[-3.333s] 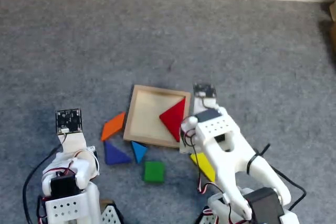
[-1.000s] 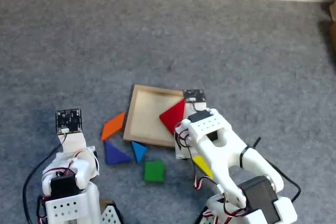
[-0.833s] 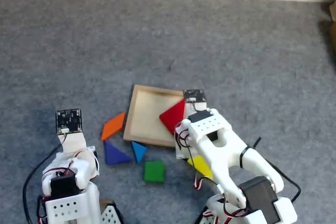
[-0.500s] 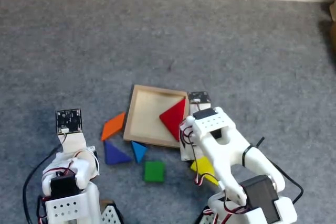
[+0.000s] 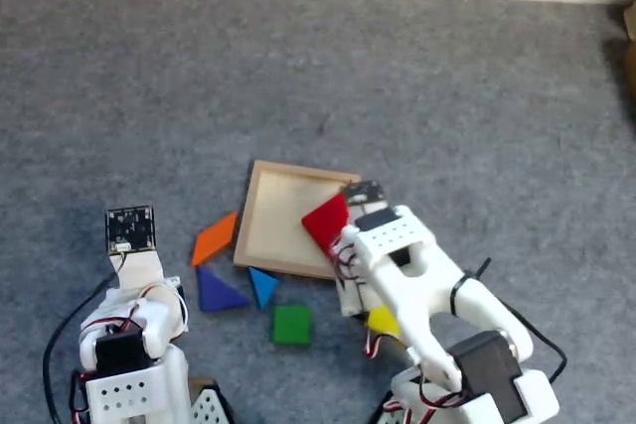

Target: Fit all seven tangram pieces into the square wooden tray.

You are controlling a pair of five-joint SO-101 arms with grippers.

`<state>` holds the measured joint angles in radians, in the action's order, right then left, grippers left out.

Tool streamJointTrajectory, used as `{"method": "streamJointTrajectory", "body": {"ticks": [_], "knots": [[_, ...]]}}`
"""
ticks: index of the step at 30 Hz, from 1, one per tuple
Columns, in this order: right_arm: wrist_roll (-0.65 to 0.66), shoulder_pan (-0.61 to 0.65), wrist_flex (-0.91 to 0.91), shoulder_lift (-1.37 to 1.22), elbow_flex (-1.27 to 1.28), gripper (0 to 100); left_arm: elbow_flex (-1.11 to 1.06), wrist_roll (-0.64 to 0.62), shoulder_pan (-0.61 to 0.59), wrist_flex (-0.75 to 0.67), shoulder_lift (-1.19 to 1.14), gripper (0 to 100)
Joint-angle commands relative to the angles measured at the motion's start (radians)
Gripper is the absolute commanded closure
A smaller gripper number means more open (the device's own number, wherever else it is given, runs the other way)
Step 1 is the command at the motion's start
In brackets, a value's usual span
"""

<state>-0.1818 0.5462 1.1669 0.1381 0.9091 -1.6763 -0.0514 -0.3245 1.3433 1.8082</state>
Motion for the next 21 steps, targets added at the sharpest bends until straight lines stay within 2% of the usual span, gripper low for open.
{"method": "streamJointTrajectory", "body": {"ticks": [1, 21], "knots": [[0.014, 0.073, 0.047, -0.007, 0.007, 57.7, -0.019, -0.008, -0.008, 0.006, 0.007, 99], [0.021, 0.125, 0.104, -0.007, 0.012, 57.7, -0.019, -0.008, -0.008, 0.006, 0.007, 99]]}}
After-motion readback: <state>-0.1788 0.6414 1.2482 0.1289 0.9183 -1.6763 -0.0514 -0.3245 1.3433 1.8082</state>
